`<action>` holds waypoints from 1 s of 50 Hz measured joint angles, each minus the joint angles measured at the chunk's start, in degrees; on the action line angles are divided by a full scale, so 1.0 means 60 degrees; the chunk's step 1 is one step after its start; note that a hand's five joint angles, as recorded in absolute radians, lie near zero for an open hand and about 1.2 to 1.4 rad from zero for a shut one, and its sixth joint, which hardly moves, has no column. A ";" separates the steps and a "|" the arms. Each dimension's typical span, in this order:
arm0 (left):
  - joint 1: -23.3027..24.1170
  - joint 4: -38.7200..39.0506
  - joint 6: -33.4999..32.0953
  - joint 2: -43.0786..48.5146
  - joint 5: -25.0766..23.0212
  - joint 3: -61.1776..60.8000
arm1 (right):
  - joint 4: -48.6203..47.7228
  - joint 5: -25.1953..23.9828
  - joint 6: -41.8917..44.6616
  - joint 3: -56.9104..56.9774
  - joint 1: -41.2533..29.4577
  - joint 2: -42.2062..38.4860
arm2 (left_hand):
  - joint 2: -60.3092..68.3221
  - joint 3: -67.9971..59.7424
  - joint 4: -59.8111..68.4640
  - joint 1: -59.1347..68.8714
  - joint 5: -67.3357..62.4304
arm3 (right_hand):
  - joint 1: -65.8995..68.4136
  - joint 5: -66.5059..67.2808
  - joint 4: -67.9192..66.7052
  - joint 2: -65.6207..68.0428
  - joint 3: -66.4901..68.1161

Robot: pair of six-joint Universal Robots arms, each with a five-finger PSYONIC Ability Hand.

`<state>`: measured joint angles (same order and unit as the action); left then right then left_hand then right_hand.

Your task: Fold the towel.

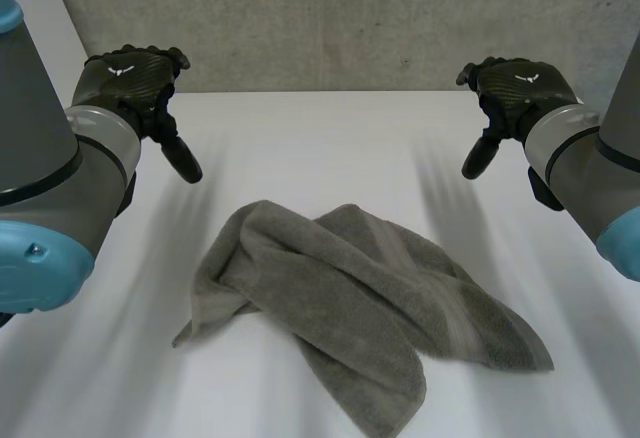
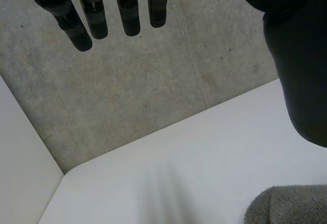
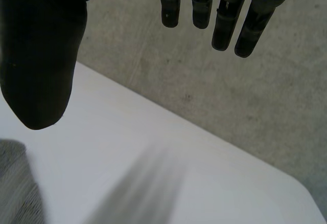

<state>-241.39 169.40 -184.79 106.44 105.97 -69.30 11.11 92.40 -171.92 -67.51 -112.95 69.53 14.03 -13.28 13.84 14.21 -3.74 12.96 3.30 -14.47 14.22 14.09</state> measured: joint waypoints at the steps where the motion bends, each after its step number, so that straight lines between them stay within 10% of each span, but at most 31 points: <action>1: -0.0016 -0.0019 0.0005 0.0008 -0.0025 0.0035 | -0.0126 -0.0068 0.0001 -0.0055 0.0009 0.0038 | 0.0000 0.0000 0.0000 0.0000 0.0000 | 0.0000 0.0000 -0.0001 0.0000 0.0000; 37: -0.0090 -0.0360 0.0049 -0.0106 -0.0519 -0.0877 | -0.1254 -0.0971 0.0225 -0.0784 -0.0121 0.0763 | 0.0000 0.0000 0.0001 0.0000 0.0000 | 0.0000 0.0000 -0.0001 0.0001 0.0000; 50: -0.0824 0.0157 0.0066 -0.0188 -0.0526 -0.3215 | 0.0102 -0.2623 0.2241 0.0196 -0.0692 -0.1235 | 0.0000 0.0006 0.0000 -0.0030 0.0000 | 0.0000 0.0000 0.0000 0.0001 0.0000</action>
<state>-246.34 170.34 -184.39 105.31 102.81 -88.59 11.72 76.66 -158.48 -66.34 -117.10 62.12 14.03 -13.24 13.84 14.04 -3.74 12.96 3.30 -14.47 14.22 14.09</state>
